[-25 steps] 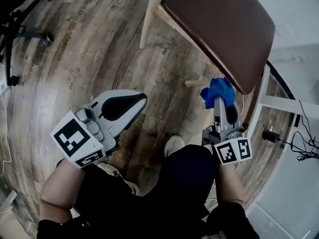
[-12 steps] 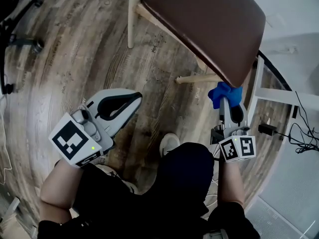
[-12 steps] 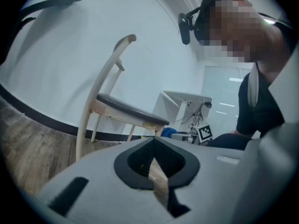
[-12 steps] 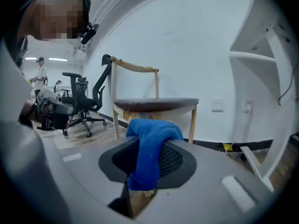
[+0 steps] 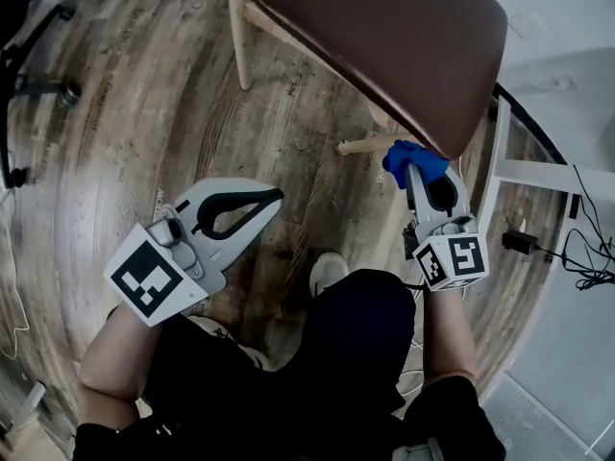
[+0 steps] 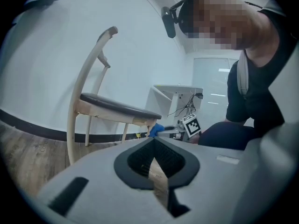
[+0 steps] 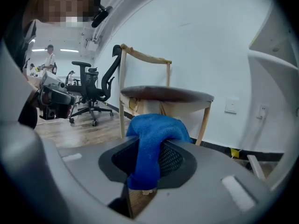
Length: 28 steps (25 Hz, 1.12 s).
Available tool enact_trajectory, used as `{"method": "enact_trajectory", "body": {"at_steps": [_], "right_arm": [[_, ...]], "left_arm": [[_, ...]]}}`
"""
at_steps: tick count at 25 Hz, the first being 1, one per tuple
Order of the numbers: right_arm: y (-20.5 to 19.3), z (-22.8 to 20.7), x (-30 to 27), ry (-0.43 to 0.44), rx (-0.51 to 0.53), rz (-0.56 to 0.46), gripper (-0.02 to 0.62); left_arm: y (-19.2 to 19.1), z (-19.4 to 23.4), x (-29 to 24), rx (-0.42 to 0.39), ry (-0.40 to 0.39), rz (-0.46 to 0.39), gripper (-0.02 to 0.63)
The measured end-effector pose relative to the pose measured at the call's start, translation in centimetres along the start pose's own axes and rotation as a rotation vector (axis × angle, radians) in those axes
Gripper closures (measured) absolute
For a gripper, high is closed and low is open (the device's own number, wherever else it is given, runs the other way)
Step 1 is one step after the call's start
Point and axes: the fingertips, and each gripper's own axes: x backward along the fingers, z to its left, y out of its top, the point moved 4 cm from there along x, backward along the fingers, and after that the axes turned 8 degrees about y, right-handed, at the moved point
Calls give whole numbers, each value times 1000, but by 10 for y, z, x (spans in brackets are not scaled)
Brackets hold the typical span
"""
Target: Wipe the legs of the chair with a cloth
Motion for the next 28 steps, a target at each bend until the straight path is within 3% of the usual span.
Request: {"method": "enact_trajectory", "body": {"at_steps": [10,20,28], "right_arm": [[-85,-8,-41,25,-93,106,491],[-198,-11,-94,50,-198,305,491],[-255,-11,-122,40,-278,464,491]], "left_arm": [[-7,10,6,0,50,28,598],[-17,13,12,-5,95,77,598],[-23,19,11,5,112,102,598]]}}
